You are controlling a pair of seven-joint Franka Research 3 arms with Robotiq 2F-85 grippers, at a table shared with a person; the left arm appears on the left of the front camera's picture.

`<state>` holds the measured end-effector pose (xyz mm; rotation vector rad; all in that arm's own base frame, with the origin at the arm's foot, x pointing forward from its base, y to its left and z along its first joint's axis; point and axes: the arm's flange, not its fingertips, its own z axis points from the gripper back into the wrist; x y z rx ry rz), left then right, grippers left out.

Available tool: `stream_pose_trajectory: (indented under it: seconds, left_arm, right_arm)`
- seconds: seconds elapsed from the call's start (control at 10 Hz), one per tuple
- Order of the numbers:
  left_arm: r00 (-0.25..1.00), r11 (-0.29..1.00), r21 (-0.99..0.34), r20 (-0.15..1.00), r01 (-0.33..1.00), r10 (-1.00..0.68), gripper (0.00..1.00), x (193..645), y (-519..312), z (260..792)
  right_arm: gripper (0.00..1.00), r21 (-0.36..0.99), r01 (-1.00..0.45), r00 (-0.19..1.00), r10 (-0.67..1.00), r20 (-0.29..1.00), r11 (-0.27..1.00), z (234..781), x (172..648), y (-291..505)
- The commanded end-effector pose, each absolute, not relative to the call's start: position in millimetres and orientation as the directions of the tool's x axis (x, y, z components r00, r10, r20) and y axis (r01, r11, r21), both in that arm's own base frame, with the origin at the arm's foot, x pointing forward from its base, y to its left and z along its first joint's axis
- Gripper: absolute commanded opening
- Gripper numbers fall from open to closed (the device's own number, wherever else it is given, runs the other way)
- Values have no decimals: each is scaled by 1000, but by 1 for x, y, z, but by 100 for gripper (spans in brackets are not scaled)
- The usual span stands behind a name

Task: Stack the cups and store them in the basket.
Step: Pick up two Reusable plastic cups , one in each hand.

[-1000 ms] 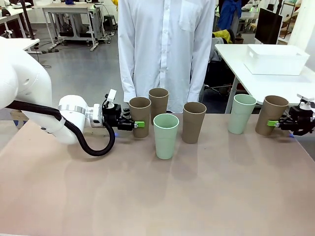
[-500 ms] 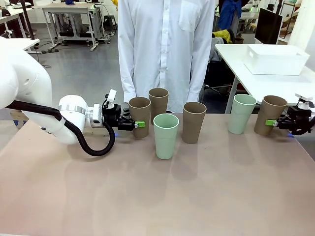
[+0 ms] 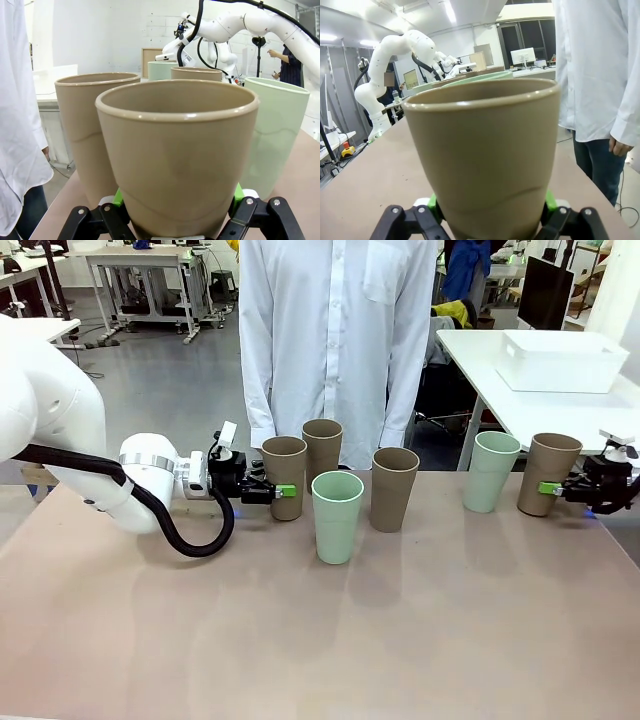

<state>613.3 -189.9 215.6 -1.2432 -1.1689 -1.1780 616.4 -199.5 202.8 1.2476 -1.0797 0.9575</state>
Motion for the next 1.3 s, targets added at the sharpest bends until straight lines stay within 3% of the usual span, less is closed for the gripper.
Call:
stream_pose_trajectory:
  seconds: [0.0, 0.4, 0.5, 0.9, 1.2]
  left_arm:
    - [45, -13, -45, 999, 999, 1, 57, 613, -190, 216]
    - [45, -13, -45, 999, 999, 1, 57, 613, -190, 216]
    - [51, -10, -51, 999, 999, 3, 84, 613, -190, 216]
    - [6, 24, -8, 997, 1000, 79, 84, 583, -145, 283]
    - [15, 38, -19, 996, 999, 91, 84, 545, -113, 308]
  right_arm:
    - [38, 239, -965, 239, -14, 971, 107, 204, 616, -199]
    - [38, 239, -965, 239, -14, 971, 107, 204, 616, -199]
    - [84, 238, -967, 237, -20, 971, 95, 203, 617, -200]
    - [84, 85, -982, 79, -42, 996, 168, 292, 586, -196]
    - [84, 81, -962, 64, -74, 995, 262, 331, 538, -172]
